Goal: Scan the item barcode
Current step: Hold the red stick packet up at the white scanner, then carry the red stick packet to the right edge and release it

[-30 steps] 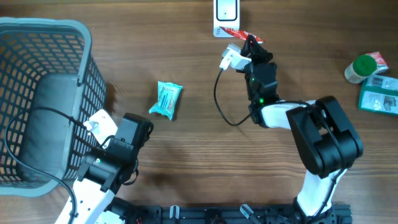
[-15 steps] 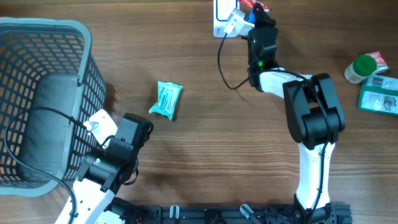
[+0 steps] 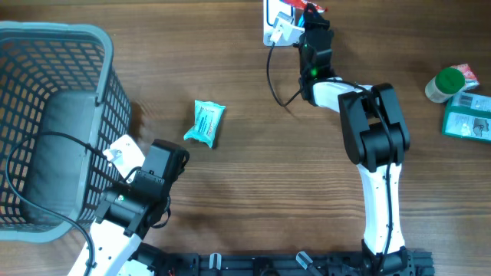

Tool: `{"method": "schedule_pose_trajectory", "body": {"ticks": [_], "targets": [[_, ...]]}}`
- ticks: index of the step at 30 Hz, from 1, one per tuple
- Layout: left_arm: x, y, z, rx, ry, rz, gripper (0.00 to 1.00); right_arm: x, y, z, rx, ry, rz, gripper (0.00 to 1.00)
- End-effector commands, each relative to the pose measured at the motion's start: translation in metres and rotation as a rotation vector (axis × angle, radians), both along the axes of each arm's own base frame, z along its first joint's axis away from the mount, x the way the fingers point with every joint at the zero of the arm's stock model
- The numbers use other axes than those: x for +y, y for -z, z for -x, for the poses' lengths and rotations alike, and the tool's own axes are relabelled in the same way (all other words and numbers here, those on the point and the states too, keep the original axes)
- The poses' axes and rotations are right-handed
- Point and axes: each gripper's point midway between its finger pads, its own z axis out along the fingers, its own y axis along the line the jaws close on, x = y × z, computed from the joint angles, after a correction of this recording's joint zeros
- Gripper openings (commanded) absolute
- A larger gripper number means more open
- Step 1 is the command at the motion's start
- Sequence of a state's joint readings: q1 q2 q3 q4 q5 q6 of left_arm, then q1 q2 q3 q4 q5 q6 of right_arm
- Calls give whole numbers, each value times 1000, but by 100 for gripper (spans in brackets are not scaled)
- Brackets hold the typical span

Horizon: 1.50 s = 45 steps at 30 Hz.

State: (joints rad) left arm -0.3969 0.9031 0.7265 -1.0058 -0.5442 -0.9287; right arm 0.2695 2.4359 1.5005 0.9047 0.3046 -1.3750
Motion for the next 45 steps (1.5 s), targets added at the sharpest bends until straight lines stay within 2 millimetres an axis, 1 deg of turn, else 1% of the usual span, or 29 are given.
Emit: {"method": "schedule_pose_trajectory", "body": {"ticks": [1,3,5,8,9,10,11,12,14,15,18,19,21,22,23,24,25,26,27,29,31,32,36,38,40,45], "targets": [[1,0,1,-1,2,-5,100,0,-3,0,-27,64,-110,4],[1,0,1,-1,2,-5,100,-10,-6,1,-43,123,-111,4],[1,0,1,-1,2,-5,100,-20,-17,3,-73,175,-76,4],[1,0,1,-1,2,-5,100,-45,-55,4,-131,233,-120,4],[1,0,1,-1,2,-5,100,-57,-74,6,-162,260,-154,4],[1,0,1,-1,2,-5,100,-75,-94,9,-184,301,-200,4],[1,0,1,-1,2,-5,100,-88,-105,11,-189,334,-232,4],[1,0,1,-1,2,-5,100,-112,-118,16,-186,393,-280,4],[1,0,1,-1,2,-5,100,-142,-132,24,-193,470,-332,4],[1,0,1,-1,2,-5,100,-168,-144,32,-216,535,-370,4],[1,0,1,-1,2,-5,100,-252,-177,68,-333,755,-482,4],[1,0,1,-1,2,-5,100,-268,-182,76,-355,798,-502,4],[1,0,1,-1,2,-5,100,-312,-187,103,-418,935,-568,4],[1,0,1,-1,2,-5,100,-337,-181,118,-433,1017,-598,4],[1,0,1,-1,2,-5,100,-355,-173,129,-426,1076,-613,4],[1,0,1,-1,2,-5,100,-376,-152,141,-368,1148,-624,4],[1,0,1,-1,2,-5,100,-388,-134,150,-313,1191,-639,5],[1,0,1,-1,2,-5,100,-404,-106,164,-239,1247,-691,4],[1,0,1,-1,2,-5,100,-413,-91,174,-209,1282,-745,4],[1,0,1,-1,2,-5,100,-429,-55,194,-140,1337,-921,4],[1,0,1,-1,2,-5,100,-435,-29,204,-68,1345,-1076,4],[1,0,1,-1,2,-5,100,-436,-15,207,-24,1333,-1200,4],[1,0,1,-1,2,-5,100,-427,21,207,122,1229,-1488,4],[1,0,1,-1,2,-5,100,-427,33,209,125,1236,-1552,4],[1,0,1,-1,2,-5,100,-427,44,211,140,1257,-1558,5],[1,0,1,-1,2,-5,100,-425,63,214,171,1292,-1563,6]]}}
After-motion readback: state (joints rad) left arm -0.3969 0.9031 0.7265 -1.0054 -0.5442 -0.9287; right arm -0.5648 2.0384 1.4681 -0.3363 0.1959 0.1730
